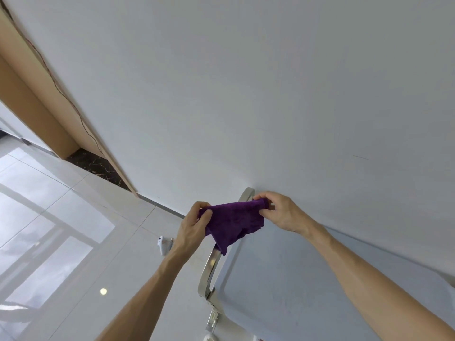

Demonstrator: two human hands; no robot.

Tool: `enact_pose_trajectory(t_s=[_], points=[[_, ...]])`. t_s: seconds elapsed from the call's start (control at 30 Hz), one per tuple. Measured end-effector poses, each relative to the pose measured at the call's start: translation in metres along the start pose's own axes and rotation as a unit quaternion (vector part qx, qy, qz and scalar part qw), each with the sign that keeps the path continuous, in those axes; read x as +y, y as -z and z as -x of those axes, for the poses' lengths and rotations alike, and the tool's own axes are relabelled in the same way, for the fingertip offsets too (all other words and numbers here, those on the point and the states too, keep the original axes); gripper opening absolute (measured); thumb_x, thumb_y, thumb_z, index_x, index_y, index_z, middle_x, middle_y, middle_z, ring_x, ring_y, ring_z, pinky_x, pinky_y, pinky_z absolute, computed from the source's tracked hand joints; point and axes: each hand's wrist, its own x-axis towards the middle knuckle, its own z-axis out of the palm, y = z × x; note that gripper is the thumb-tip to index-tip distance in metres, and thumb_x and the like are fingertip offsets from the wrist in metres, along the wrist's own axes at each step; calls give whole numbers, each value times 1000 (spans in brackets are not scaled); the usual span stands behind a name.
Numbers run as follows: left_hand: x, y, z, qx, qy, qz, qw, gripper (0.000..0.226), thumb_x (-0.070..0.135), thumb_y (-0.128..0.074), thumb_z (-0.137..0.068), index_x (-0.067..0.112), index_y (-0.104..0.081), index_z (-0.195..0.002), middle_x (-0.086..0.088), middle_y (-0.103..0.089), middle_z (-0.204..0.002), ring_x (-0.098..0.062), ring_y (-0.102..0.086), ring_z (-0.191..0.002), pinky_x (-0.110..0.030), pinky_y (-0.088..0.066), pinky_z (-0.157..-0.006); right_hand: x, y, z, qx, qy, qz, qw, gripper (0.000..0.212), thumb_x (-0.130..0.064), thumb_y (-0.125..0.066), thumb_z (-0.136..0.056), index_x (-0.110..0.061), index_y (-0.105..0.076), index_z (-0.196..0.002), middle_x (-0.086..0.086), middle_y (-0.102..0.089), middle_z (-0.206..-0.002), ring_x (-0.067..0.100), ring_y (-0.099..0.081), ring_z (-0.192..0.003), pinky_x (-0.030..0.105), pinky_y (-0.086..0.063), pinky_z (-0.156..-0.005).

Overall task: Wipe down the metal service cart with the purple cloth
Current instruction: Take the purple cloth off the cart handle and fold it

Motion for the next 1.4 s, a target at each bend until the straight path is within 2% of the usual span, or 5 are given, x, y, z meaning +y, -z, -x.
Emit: enact_pose_trajectory(t_s=[0.23, 0.37, 0.6, 0.97, 1.4], points=[[18, 5, -1, -47, -39, 9, 998, 21, 38, -45, -97, 32, -62, -106, 7, -68, -88, -11, -60, -79, -42, -55, -77, -8, 24, 31, 29, 18, -72, 997, 6, -24, -71, -88, -25, -65, -88, -13, -60, -121, -1, -61, -109, 15, -46, -90], [15, -9, 3, -84, -56, -21, 995, 21, 37, -43, -102, 36, -57, -118, 3, -60, -72, -12, -52, -65, -33, -49, -62, 3, 22, 59, -1, -20, -157, 987, 15, -30, -64, -90, -17, -57, -93, -6, -64, -83, 16, -59, -77, 36, -48, -75], [-16, -41, 17, -124, 8, -67, 990, 21, 29, -44, -103, 43, -58, -111, 0, -64, -69, -11, -52, -59, -24, -45, -52, 47, -1, 96, 33, -127, -228, 965, 15, -22, -63, -96, -11, -55, -102, 8, -69, -81, 22, -63, -71, 43, -55, -71], [-70, -71, 20, -177, 54, -181, 966, 21, 22, -44, -103, 34, -60, -109, 8, -66, -111, -12, -66, -94, -34, -55, -89, 122, -51, 122, 98, -277, -208, 933, 15, -22, -60, -90, -17, -56, -104, 3, -69, -97, 16, -66, -80, 43, -58, -80], [-93, -100, 51, -239, 16, -277, 930, 18, 23, -47, -103, 25, -63, -110, 10, -64, -112, 1, -59, -95, -4, -44, -71, 165, -77, 158, 37, -304, 7, 952, 15, -21, -51, -99, -18, -57, -112, 1, -61, -115, 10, -57, -101, 9, -40, -70]])
